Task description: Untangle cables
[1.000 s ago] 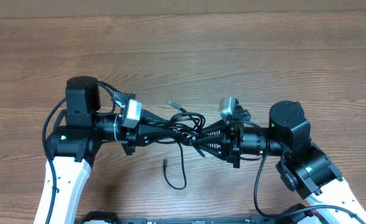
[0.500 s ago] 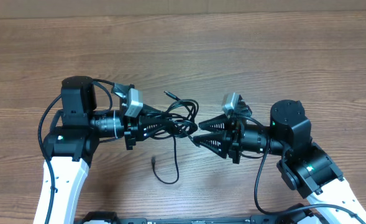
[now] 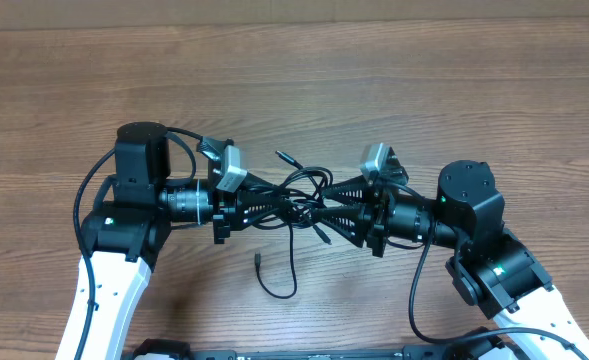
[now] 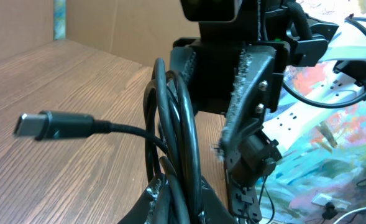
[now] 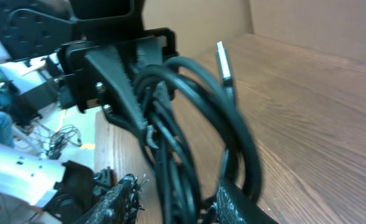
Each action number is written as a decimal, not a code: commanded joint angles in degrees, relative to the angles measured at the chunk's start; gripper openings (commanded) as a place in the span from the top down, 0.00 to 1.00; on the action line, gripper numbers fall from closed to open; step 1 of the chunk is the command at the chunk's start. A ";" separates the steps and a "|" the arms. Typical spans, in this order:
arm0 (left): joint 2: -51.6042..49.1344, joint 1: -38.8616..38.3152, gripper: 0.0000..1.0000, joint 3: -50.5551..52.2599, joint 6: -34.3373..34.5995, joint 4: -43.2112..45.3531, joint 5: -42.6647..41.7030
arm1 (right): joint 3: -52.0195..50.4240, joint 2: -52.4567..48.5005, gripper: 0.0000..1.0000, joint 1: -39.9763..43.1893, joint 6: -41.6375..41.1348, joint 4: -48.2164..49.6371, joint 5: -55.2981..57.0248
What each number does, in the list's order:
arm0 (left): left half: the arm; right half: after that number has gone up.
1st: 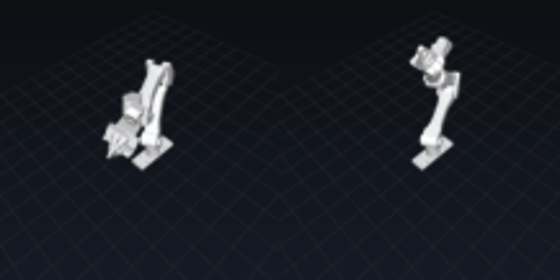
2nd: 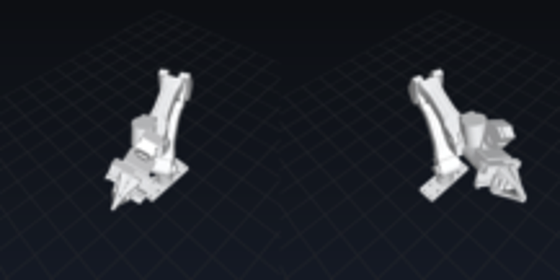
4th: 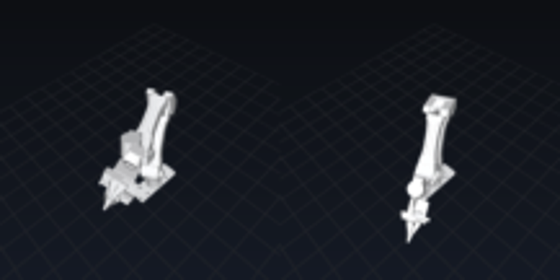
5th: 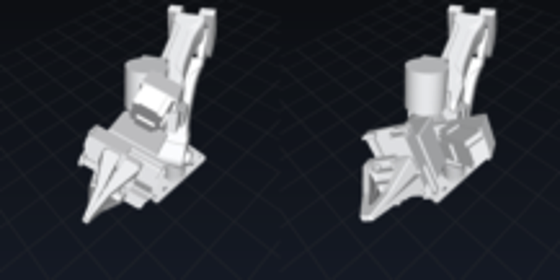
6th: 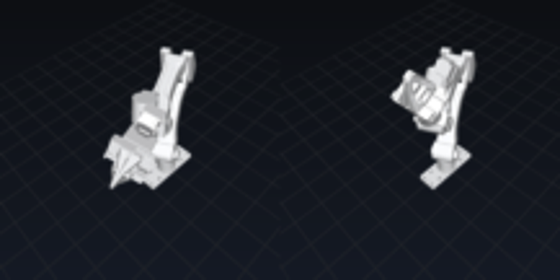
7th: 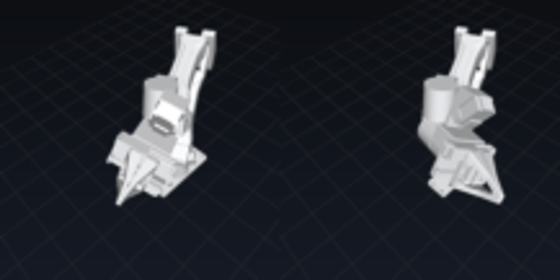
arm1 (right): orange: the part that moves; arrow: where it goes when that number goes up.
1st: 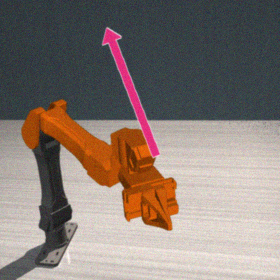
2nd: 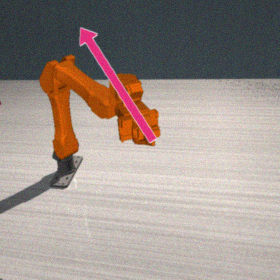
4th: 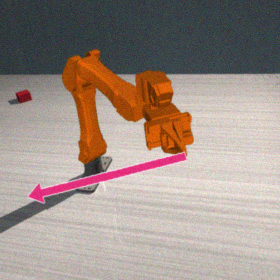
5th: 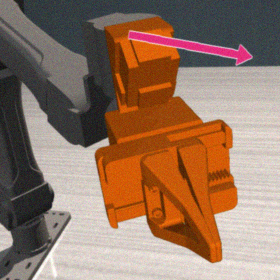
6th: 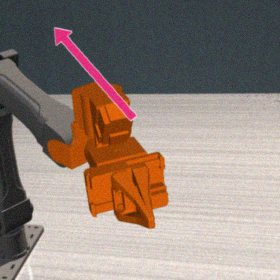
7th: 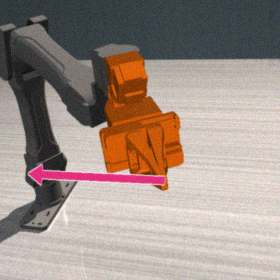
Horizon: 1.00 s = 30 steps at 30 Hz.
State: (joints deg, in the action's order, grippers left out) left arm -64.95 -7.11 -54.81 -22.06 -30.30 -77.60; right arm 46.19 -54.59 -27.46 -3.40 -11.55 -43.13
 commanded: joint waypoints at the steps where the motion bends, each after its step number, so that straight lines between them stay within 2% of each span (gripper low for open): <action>1: -0.20 -0.46 0.96 -1.18 -1.95 0.37 -3.89 | 1.51 0.39 0.62 0.22 0.02 0.33 3.58; 13: -0.20 -0.46 0.96 -1.18 -2.38 0.37 -4.52 | 1.51 0.39 0.64 0.22 0.00 0.33 7.43; 21: -0.20 -0.48 0.96 -1.18 -2.36 0.63 -4.39 | 1.51 0.39 0.67 0.17 0.00 0.22 0.09; 27: -0.20 -0.48 0.96 -1.18 -1.92 0.63 -1.75 | 1.51 0.31 0.67 0.17 0.00 -2.58 -0.26; 30: -0.20 -0.46 0.95 -1.18 0.63 1.36 0.55 | 1.51 -0.26 0.67 0.17 0.00 -3.61 -0.24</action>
State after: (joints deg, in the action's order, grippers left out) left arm -64.95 -7.16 -54.81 -22.72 -29.85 -78.74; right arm 46.19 -54.61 -27.44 -3.40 -15.03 -42.19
